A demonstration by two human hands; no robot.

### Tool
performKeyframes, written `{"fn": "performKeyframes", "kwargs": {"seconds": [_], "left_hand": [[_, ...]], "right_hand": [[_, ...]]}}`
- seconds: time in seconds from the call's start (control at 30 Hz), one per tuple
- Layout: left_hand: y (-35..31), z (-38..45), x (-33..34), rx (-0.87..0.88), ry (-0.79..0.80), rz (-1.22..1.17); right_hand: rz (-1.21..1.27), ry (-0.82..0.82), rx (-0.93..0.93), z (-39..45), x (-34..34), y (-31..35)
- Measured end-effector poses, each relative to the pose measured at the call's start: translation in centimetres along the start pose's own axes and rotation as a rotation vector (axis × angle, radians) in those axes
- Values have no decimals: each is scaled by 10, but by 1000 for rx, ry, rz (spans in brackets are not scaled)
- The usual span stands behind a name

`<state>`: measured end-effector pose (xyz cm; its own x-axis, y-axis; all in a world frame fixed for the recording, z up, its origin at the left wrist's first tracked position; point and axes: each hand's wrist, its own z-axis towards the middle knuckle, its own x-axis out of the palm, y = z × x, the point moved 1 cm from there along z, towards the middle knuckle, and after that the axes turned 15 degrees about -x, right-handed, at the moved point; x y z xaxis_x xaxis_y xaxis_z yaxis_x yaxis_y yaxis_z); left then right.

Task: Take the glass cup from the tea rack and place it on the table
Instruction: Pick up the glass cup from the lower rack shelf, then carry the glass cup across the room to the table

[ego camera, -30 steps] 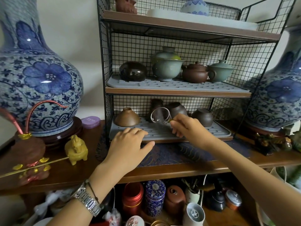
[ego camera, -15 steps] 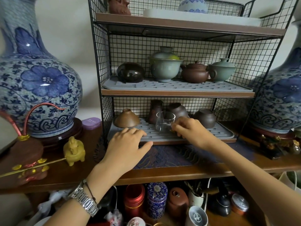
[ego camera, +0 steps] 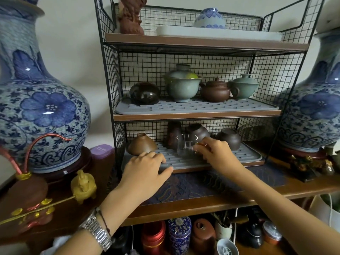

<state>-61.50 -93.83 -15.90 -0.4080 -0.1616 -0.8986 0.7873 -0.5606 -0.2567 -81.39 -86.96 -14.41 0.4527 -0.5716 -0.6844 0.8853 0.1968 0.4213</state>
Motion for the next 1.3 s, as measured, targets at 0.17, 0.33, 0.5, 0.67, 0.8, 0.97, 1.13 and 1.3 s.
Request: {"fn": "performKeyframes", "kwargs": {"seconds": [0.17, 0.33, 0.5, 0.67, 0.8, 0.97, 1.13, 1.3], "left_hand": [[4, 7, 2, 53, 6, 26], [-1, 6, -2, 78, -3, 29], [-37, -11, -15, 194, -1, -77], [-104, -35, -31, 367, -14, -187], [-171, -65, -37, 487, 5, -226], [-260, -132, -44, 643, 39, -295], [-341, -225, -45, 805, 117, -366], [-418, -319, -53, 987, 185, -452]], "right_hand": [[-21, -101, 40, -16, -14, 9], [-79, -146, 88, -47, -41, 22], [-136, -157, 95, -92, -87, 42], [-237, -198, 158, -146, -152, 60], [-295, -286, 249, -207, -212, 78], [-426, -360, 396, -306, -288, 109], [-512, -475, 574, -424, -342, 152], [-605, -563, 711, -530, -386, 207]]}}
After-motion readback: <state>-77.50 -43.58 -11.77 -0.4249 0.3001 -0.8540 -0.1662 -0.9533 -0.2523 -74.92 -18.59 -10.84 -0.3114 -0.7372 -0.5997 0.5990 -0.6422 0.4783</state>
